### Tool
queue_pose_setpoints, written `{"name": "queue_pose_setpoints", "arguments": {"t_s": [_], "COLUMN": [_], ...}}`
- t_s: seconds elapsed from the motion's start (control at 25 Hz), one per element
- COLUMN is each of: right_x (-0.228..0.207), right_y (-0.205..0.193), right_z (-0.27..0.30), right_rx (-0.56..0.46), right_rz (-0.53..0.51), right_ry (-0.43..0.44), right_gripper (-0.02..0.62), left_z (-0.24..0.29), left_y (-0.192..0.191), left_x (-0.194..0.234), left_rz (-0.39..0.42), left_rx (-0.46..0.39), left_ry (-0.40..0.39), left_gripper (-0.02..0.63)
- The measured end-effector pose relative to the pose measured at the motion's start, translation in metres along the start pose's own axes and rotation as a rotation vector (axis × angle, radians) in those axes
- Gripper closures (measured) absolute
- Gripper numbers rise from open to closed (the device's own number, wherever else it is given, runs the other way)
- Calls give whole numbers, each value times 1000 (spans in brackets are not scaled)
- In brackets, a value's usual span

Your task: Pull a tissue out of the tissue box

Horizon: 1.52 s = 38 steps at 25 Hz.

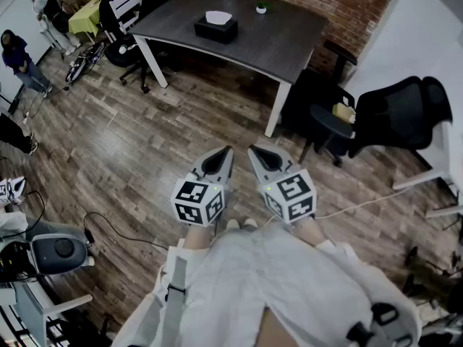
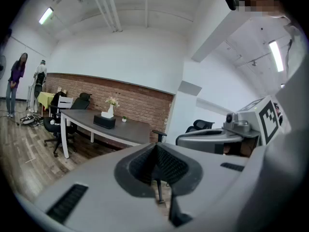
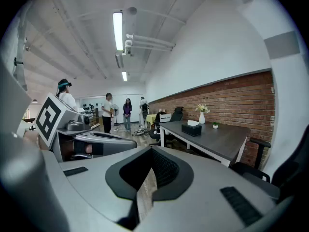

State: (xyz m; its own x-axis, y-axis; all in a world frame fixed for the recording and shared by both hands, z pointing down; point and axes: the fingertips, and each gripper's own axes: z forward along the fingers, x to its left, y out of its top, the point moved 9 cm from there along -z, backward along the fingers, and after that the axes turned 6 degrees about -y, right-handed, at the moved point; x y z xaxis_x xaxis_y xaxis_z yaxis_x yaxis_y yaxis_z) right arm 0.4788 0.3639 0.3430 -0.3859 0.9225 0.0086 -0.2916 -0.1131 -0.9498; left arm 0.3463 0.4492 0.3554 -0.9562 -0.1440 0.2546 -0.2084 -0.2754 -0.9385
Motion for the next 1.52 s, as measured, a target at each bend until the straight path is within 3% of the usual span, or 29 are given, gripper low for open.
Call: {"name": "queue_pose_setpoints", "arguments": {"t_s": [0.44, 0.64, 0.84, 1.08, 1.36, 1.4, 1.48, 1.52], "right_x": [6, 13, 16, 27, 27, 25, 20, 17], "right_y": [-6, -6, 0, -8, -10, -9, -7, -6], "right_z": [12, 15, 21, 30, 48, 52, 63, 69], "right_rx": [42, 37, -36, -19, 5, 8, 14, 17], "right_rz": [45, 47, 88, 103, 103, 105, 106, 105], "right_ry": [-24, -23, 1, -27, -33, -29, -20, -17], "right_gripper": [601, 601, 601, 601, 598, 595, 506, 492], "left_z": [-12, -11, -15, -24, -22, -20, -13, -9], "left_y": [-10, -11, -6, -10, -19, -18, -15, -14], "left_x": [22, 25, 36, 54, 74, 77, 85, 90], "left_rz": [-9, -9, 3, 34, 2, -3, -9, -11], "left_rx": [72, 66, 22, 17, 46, 47, 47, 47], "left_ry": [28, 12, -44, -44, -36, -34, -29, -26], "left_gripper": [604, 604, 604, 604, 604, 604, 603, 603]}}
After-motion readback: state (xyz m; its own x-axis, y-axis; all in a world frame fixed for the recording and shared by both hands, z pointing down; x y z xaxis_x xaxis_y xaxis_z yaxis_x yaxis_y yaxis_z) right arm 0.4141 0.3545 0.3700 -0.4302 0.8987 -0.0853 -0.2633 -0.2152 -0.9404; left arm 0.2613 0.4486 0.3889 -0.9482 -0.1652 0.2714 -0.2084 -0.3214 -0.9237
